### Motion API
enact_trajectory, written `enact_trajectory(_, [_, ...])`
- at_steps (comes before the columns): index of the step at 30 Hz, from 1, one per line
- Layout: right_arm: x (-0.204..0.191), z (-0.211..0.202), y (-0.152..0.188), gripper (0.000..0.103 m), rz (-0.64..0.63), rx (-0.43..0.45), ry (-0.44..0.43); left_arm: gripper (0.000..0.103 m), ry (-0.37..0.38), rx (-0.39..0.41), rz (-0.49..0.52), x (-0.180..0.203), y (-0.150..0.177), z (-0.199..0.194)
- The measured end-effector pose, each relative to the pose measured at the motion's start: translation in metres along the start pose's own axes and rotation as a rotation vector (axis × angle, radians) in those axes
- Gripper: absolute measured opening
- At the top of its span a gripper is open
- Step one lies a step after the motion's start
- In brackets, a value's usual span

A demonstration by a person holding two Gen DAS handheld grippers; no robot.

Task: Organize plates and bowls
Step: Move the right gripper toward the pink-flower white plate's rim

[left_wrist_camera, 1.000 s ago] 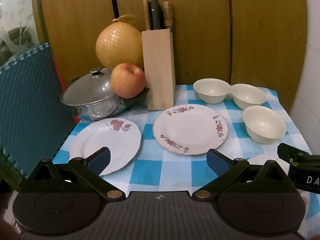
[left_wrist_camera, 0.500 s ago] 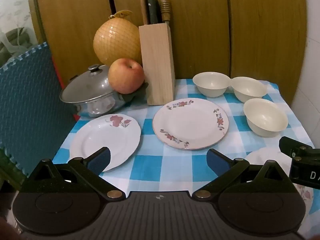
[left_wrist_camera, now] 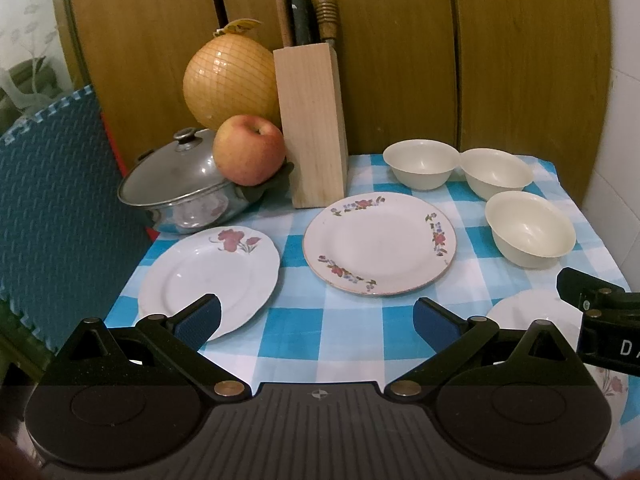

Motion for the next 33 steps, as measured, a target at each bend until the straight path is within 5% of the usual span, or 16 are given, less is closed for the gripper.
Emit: enact_trajectory(33, [0.0000,0.0005,0.0007,0.097,-0.006,-0.005,-0.004,0.103,-0.015,-0.036,0.051,0.0099,0.0004,0.0038])
Point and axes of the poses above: each gripper's, at about its wrist camera, not at the fingertips, and z roughly the way its jaws point, x to its right, y to its underside, the point moved 4 cm from there along z, roughly the way its jaws point, and after that the axes turned 6 degrees about -x, right-handed, at the moved point
